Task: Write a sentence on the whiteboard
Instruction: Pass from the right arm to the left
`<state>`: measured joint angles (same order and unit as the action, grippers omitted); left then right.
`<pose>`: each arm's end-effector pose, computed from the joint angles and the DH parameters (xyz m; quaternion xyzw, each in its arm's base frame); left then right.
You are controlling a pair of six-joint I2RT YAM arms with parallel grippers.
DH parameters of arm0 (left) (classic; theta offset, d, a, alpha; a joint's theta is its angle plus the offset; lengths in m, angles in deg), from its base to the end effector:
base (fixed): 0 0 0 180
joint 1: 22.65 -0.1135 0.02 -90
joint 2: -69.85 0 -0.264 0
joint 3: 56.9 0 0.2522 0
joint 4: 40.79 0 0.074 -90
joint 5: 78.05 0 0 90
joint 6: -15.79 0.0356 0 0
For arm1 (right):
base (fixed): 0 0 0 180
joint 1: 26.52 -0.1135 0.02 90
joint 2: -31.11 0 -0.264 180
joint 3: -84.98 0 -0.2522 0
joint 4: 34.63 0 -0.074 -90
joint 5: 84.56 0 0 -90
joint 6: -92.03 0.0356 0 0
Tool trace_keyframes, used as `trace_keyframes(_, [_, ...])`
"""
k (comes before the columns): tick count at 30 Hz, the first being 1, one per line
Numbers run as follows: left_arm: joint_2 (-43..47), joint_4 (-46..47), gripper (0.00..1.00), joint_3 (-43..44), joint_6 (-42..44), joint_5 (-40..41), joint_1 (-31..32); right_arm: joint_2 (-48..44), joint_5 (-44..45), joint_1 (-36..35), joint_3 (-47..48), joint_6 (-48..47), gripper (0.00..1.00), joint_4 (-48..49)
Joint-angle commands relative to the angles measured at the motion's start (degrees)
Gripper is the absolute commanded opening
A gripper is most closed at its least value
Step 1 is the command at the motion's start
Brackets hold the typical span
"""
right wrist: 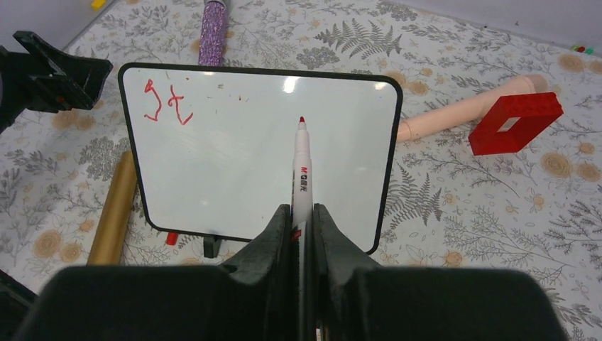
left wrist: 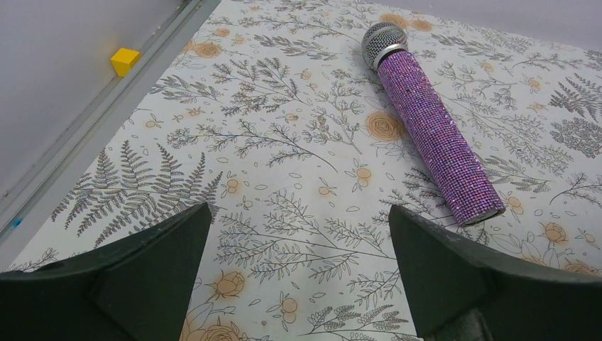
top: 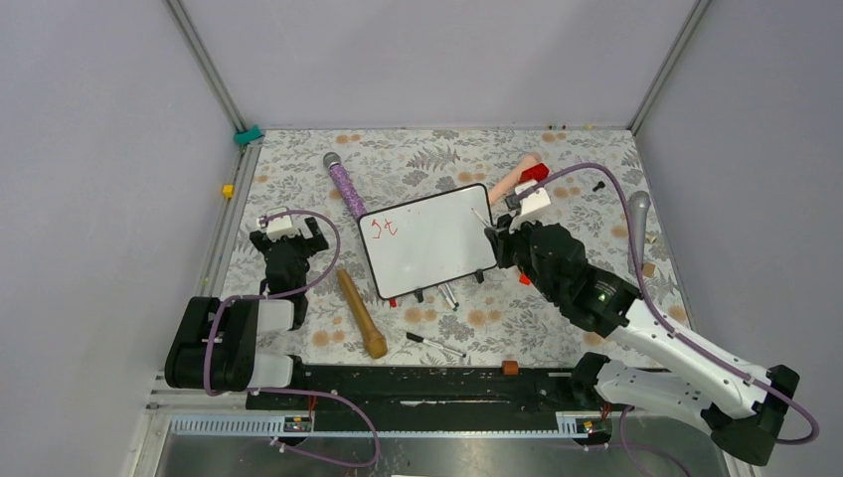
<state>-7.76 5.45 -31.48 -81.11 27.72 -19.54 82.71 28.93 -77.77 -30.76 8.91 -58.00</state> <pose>0.2258 -0.0026 0.1609 -0.1161 0.7324 0.0437 0.6695 0.1406 0.1525 0.3558 -0.1644 0.7471 0.1665 0.6222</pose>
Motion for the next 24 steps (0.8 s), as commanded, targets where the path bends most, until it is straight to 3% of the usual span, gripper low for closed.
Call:
trace_keyframes(1, [0.5,2.4,0.99,1.1,0.7,1.4,0.2,-3.2,4.8,0.5,-0.4,3.7,0.0,-0.6])
trace_keyframes(8, [0.5,2.4,0.99,1.1,0.7,1.4,0.2,-7.8,7.0,0.4,-5.6,-1.6,0.0,5.6])
trace_keyframes(11, [0.5,2.4,0.99,1.1,0.8,1.4,0.2,-7.8,9.0,0.4,-5.9,-1.7,0.0,3.7])
trace_keyframes(14, [0.5,2.4,0.99,1.1,0.8,1.4,0.2,-6.9,4.7,0.5,-5.2,-3.1,0.0,1.9])
trace_keyframes(24, [0.5,2.4,0.99,1.1,0.8,1.4,0.2,6.3,2.3,0.4,-0.8,0.6,0.0,1.5])
